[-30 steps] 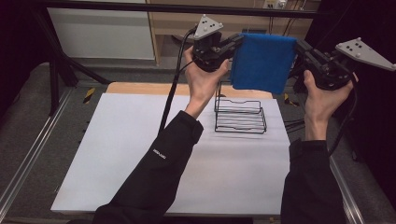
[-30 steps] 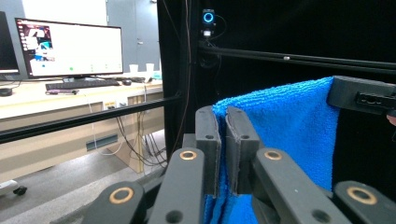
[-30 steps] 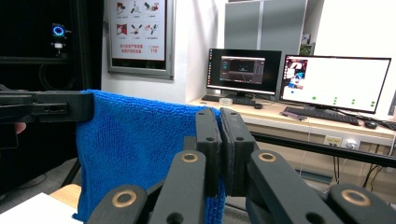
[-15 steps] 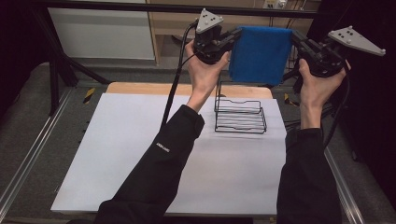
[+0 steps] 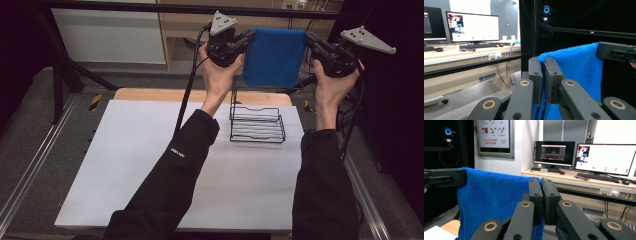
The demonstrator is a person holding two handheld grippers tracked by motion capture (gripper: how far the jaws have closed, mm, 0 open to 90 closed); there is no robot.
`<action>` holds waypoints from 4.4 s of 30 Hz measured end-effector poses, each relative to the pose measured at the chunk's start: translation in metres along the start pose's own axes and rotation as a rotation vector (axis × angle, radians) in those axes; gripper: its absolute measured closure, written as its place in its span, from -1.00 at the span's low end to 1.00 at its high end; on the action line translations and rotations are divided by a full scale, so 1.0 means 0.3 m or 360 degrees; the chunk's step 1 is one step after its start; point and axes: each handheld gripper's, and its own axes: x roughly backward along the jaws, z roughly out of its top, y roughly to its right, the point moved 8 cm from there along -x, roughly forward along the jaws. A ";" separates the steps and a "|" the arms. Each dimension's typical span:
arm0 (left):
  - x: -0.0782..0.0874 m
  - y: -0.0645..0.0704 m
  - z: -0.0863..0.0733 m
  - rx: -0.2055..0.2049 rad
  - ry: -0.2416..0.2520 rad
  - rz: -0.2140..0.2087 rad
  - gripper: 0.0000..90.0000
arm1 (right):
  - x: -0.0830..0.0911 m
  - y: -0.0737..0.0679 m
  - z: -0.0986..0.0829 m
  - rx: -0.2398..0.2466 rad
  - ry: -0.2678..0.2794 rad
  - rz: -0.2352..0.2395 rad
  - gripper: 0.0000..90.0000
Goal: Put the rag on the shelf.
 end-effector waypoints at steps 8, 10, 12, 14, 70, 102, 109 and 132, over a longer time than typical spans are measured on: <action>0.000 -0.005 -0.052 -0.0027 -0.0031 -0.0004 0.88 | -0.001 0.007 -0.052 -0.0019 -0.0039 0.0020 0.95; 0.001 -0.003 -0.064 -0.0027 -0.0049 -0.0019 0.88 | 0.000 0.006 -0.062 -0.0007 -0.0049 0.0024 0.95; 0.005 -0.001 -0.073 -0.0035 -0.0057 -0.0025 0.88 | 0.001 0.006 -0.072 -0.0007 -0.0063 0.0022 0.95; 0.011 0.004 -0.084 -0.0047 -0.0066 -0.0037 0.88 | 0.006 0.002 -0.086 -0.0006 -0.0085 0.0024 0.95; 0.117 0.110 -0.351 -0.0100 -0.0478 -0.0227 0.84 | 0.148 -0.043 -0.353 -0.0041 -0.0450 0.0203 0.92; 0.112 0.137 -0.378 0.0032 -0.0710 -0.0356 0.97 | 0.146 -0.047 -0.417 -0.0009 -0.0472 0.0243 0.88; 0.105 0.137 -0.437 -0.0002 -0.0788 -0.0353 1.00 | 0.145 -0.050 -0.426 0.0009 -0.0479 0.0264 0.79; 0.101 0.102 -0.503 -0.0075 -0.0794 -0.0289 1.00 | 0.131 -0.070 -0.537 -0.0103 -0.0630 0.0270 0.96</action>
